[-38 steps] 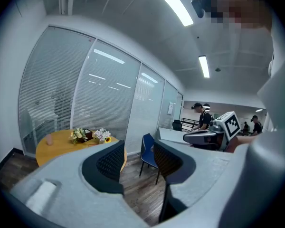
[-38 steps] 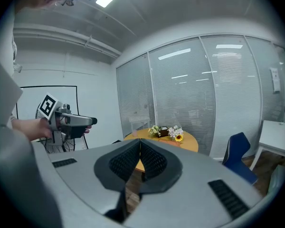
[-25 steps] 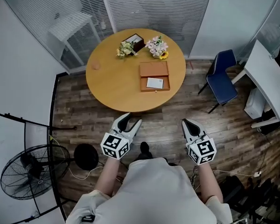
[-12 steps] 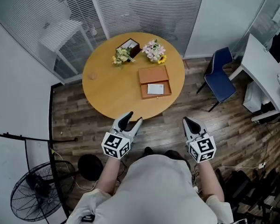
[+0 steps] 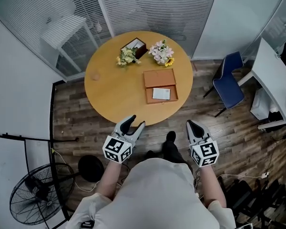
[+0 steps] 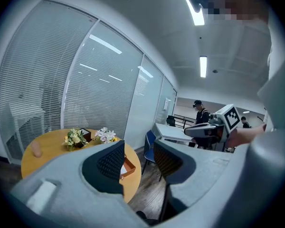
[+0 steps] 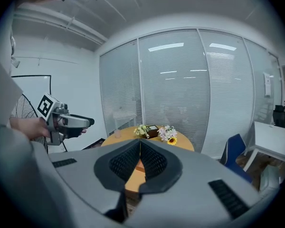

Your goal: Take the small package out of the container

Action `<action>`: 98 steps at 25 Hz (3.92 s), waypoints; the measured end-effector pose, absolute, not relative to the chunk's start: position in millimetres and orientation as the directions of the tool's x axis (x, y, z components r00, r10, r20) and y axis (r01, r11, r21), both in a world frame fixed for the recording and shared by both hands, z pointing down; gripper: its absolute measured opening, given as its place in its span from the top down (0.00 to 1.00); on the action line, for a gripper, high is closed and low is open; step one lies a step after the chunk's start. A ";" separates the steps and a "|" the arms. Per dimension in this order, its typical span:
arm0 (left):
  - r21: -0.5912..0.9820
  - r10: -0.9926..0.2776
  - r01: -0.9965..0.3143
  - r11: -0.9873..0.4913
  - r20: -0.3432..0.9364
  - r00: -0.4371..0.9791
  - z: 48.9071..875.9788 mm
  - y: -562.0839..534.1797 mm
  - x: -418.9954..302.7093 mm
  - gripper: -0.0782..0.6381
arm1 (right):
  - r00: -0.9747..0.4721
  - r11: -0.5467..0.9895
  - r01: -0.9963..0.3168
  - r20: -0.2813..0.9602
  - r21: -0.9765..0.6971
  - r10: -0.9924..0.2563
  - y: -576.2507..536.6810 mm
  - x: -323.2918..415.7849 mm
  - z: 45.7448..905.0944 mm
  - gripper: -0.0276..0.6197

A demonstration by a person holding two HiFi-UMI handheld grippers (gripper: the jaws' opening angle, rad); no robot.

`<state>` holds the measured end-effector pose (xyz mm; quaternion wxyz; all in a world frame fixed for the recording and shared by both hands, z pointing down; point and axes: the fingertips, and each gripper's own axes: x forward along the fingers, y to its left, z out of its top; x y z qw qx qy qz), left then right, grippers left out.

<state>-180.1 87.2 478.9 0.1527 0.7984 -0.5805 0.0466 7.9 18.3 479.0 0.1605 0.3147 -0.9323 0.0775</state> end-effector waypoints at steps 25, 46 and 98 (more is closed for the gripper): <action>0.182 -0.918 -0.981 -0.073 0.372 0.137 510.1 -98.5 -182.8 0.63 | -0.868 0.924 -0.373 0.384 -0.088 -0.314 -202.0 -37.4 514.6 0.95; 0.244 -0.811 -0.949 -0.199 0.502 0.299 585.2 -169.1 -201.2 0.63 | -0.800 0.864 -0.483 0.471 -0.141 -0.371 -249.4 -55.6 560.4 0.95; 0.145 -0.156 -0.983 -0.117 0.974 0.162 909.2 -220.1 -200.1 0.54 | -0.651 0.700 -0.676 0.633 -0.232 -0.419 -231.5 -31.8 665.7 0.95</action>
